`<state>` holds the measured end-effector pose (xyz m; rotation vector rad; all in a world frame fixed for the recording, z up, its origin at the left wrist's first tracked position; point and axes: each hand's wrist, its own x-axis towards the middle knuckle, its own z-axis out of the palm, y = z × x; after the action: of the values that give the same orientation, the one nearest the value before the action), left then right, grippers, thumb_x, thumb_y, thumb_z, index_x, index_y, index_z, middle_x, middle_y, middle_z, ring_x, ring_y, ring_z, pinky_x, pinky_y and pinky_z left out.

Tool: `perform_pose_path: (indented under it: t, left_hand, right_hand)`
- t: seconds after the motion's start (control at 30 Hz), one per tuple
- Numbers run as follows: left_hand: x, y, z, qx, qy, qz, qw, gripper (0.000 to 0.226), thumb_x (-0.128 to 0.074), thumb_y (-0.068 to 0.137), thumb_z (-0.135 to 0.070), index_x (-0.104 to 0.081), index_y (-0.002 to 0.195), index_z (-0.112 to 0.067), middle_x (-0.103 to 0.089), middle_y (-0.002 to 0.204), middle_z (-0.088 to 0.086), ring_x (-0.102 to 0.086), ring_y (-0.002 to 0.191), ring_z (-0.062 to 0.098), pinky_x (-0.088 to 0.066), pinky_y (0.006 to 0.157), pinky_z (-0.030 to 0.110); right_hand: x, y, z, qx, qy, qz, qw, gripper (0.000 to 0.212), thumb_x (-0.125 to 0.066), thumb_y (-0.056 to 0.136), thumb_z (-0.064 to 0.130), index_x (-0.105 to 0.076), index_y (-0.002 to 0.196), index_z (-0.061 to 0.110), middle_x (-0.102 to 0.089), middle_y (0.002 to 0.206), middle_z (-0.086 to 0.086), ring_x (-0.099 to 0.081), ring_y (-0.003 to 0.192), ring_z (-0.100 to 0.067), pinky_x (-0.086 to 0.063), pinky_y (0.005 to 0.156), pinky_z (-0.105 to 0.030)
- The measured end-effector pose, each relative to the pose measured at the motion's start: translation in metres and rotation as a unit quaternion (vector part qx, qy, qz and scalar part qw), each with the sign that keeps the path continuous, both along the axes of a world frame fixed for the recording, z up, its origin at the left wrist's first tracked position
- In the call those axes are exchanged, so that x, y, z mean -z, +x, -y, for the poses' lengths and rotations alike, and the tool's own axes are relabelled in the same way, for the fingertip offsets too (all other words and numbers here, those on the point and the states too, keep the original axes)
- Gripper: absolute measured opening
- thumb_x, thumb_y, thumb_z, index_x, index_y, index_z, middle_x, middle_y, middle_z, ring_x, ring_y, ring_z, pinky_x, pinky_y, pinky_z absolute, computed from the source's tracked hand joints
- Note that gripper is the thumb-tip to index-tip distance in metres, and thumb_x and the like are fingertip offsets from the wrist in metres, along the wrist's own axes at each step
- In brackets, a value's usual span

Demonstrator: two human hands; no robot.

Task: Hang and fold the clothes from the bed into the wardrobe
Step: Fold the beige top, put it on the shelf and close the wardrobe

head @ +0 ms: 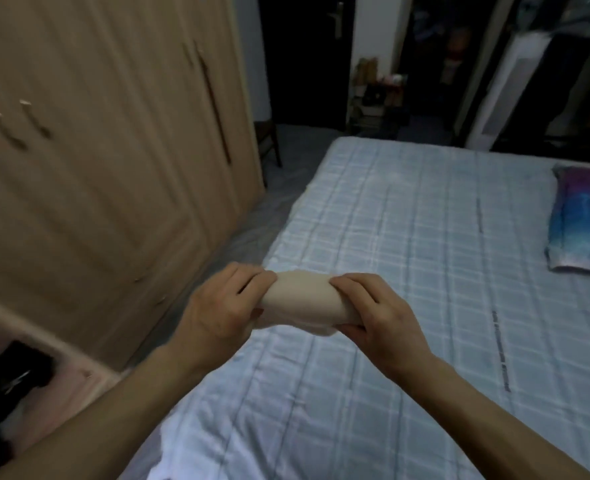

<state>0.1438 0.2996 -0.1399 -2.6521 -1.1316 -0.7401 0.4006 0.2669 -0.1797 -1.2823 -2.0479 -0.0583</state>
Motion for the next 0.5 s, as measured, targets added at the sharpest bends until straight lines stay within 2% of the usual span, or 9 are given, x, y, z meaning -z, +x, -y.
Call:
perform_pose_path:
  t: [0.13,0.2,0.33,0.5]
  left_hand:
    - [-0.059,-0.048,0.044,-0.064,-0.006,-0.005,0.998,0.036,-0.054,0.081,-0.018,-0.067,0.113,-0.01,-0.066,0.107,0.007,-0.061,0.094,0.026,-0.05,0.074,0.035]
    - [-0.084,-0.072,0.059,-0.096,0.006,-0.013,0.995,0.036,-0.053,0.082,-0.021,-0.066,0.114,-0.012,-0.065,0.108,0.006,-0.06,0.094,0.025,-0.051,0.073,0.036]
    - [-0.117,-0.131,0.091,-0.16,0.029,-0.022,0.986,0.036,-0.055,0.082,-0.021,-0.063,0.116,-0.015,-0.063,0.11,0.002,-0.059,0.096,0.024,-0.052,0.071,0.038]
    - [-0.14,-0.223,0.146,-0.256,0.072,-0.01,0.964,0.038,-0.073,0.075,-0.018,-0.062,0.111,-0.015,-0.06,0.105,0.002,-0.054,0.093,0.021,-0.047,0.071,0.032]
  right_hand:
    - [-0.046,-0.05,0.013,-0.076,-0.004,-0.018,0.997,0.05,-0.074,0.081,0.038,-0.062,0.12,0.01,-0.063,0.115,-0.006,-0.061,0.099,-0.022,-0.055,0.076,-0.035]
    - [-0.066,-0.076,0.012,-0.103,0.005,-0.026,0.994,0.051,-0.07,0.082,0.044,-0.061,0.12,0.012,-0.063,0.114,-0.004,-0.061,0.096,-0.019,-0.054,0.075,-0.032]
    - [-0.102,-0.136,0.009,-0.158,0.048,-0.015,0.986,0.053,-0.074,0.077,0.038,-0.061,0.121,0.012,-0.062,0.114,-0.004,-0.061,0.097,-0.019,-0.055,0.076,-0.032]
    - [-0.14,-0.242,0.009,-0.253,0.1,-0.019,0.962,0.049,-0.078,0.072,0.028,-0.063,0.116,0.012,-0.061,0.111,-0.004,-0.06,0.096,-0.022,-0.054,0.076,-0.035]
